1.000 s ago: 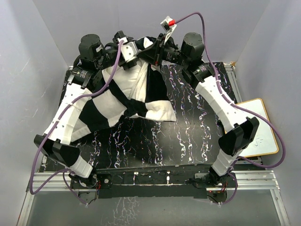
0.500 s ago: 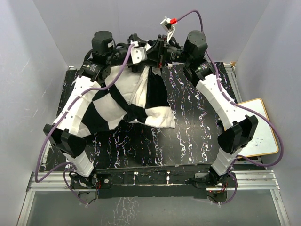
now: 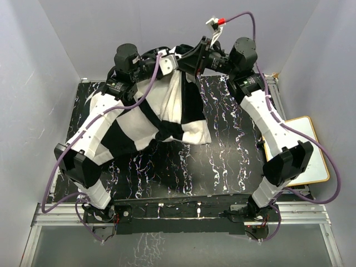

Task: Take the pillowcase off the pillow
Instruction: Remove the pillow from the pillowcase.

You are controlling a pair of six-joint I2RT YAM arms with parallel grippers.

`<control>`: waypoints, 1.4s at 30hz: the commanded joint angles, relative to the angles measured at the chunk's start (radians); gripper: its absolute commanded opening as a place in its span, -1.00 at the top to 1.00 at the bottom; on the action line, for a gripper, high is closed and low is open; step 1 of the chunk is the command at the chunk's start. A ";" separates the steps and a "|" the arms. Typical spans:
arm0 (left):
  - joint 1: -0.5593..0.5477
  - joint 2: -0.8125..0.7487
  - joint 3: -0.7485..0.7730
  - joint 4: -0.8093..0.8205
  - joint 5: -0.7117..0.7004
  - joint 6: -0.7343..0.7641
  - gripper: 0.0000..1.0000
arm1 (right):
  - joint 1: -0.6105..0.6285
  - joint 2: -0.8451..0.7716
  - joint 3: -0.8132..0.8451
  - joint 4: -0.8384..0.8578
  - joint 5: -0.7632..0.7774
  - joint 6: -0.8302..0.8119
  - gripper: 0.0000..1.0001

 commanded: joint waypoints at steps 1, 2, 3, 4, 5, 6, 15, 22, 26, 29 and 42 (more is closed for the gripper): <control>0.012 0.015 0.011 0.320 -0.312 -0.044 1.00 | -0.028 -0.156 -0.014 0.049 0.445 -0.006 0.26; 0.012 0.024 0.014 0.371 -0.386 -0.029 1.00 | -0.030 -0.180 -0.042 0.041 0.532 -0.009 0.07; 0.013 0.038 0.029 0.416 -0.481 -0.017 1.00 | -0.029 -0.209 -0.083 0.057 0.595 0.002 -0.10; 0.014 0.055 0.058 0.424 -0.549 -0.006 1.00 | -0.029 -0.246 -0.138 0.093 0.643 0.018 -0.27; 0.017 0.071 0.088 0.416 -0.605 0.004 1.00 | -0.027 -0.281 -0.196 0.153 0.648 0.034 -0.37; 0.022 0.089 0.123 0.403 -0.645 0.015 1.00 | -0.018 -0.313 -0.255 0.210 0.640 0.044 -0.43; 0.050 0.192 0.388 0.296 -0.759 0.074 1.00 | 0.333 -0.337 -0.471 0.255 0.407 -0.232 -0.33; 0.018 0.243 0.639 0.239 -0.674 0.043 1.00 | 0.413 -0.104 -0.515 0.229 0.395 -0.342 -0.27; -0.087 0.140 0.519 0.290 -0.661 0.092 1.00 | 0.411 0.042 -0.481 0.335 0.718 -0.357 -0.26; -0.176 0.083 0.495 0.307 -0.650 0.161 1.00 | 0.390 0.127 -0.375 0.364 0.920 -0.422 -0.26; -0.274 -0.112 0.350 0.298 -0.727 0.221 1.00 | 0.250 0.101 -0.186 0.414 1.262 -0.734 -0.22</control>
